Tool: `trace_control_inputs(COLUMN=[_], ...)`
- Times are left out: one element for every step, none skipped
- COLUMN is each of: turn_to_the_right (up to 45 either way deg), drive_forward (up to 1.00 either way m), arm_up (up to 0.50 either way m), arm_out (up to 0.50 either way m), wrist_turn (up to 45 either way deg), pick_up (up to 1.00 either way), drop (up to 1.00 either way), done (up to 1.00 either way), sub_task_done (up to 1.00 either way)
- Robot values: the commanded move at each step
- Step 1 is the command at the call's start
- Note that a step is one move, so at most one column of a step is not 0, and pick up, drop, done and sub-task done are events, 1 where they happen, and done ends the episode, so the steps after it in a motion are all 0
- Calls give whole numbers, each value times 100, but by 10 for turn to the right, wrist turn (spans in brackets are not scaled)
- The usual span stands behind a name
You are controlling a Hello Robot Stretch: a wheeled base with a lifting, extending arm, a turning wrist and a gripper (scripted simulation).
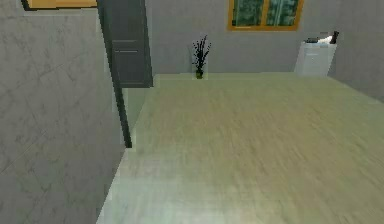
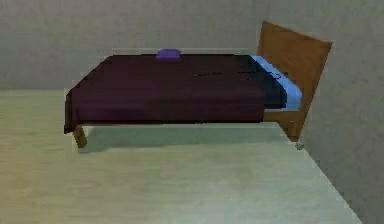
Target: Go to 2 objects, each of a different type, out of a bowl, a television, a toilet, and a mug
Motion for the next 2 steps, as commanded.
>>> trace_control_inputs(turn_to_the_right=[0,-30], drive_forward=[100,0], arm_up=[0,0], arm_out=[0,0], wrist_turn=[0,0], pick_up=[0,0], drop=[0,0], done=[0,0], sub_task_done=[0,0])
